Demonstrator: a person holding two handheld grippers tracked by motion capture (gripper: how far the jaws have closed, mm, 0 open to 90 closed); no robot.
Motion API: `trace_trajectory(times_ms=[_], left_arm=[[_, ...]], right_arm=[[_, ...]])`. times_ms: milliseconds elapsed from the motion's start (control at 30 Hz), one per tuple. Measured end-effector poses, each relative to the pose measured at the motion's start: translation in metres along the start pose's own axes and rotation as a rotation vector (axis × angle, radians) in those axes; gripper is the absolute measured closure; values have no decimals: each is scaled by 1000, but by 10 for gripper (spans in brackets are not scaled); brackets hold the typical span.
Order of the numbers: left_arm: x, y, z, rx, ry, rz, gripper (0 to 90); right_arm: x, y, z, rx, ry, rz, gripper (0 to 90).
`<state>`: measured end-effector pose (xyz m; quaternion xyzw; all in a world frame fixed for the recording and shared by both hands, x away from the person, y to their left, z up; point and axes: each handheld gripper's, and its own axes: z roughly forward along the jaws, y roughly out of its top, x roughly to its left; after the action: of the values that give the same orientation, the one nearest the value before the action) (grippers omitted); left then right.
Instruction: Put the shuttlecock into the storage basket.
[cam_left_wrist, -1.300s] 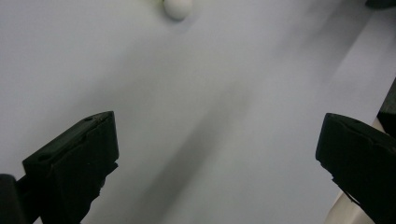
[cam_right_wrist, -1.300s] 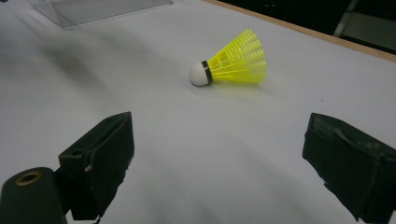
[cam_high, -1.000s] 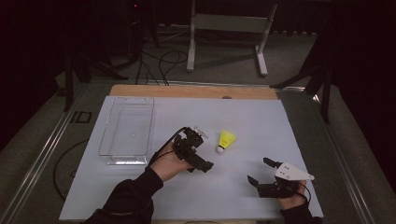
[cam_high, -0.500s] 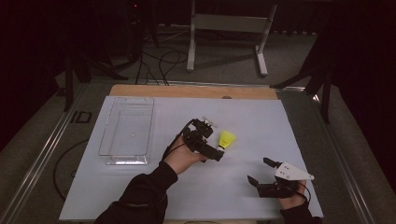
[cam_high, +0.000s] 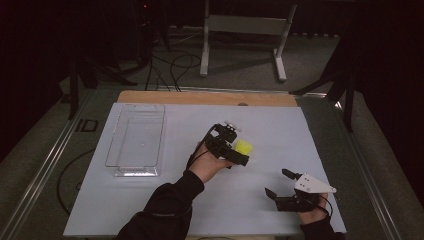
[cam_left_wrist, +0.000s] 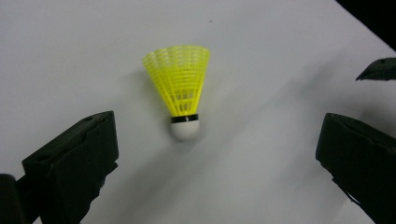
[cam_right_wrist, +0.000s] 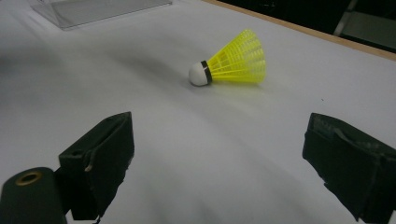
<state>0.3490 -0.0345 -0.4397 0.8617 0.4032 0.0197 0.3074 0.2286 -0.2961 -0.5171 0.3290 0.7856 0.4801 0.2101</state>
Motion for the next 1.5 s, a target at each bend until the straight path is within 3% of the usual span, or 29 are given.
trace_trajectory(times_ms=[533,733,1067,1500], left_arm=[[-3,0,35,26,11,-39,26],[4,-2,47,42,24,-64,67],[9,-7,62,85,38,-89,283],[17,-14,81,142,63,-127,494]], right_arm=[[0,0,0,-1,2,3,93],[0,-1,0,1,3,5,93],[0,-1,1,3,3,8,93],[-1,-1,1,5,2,7,93]])
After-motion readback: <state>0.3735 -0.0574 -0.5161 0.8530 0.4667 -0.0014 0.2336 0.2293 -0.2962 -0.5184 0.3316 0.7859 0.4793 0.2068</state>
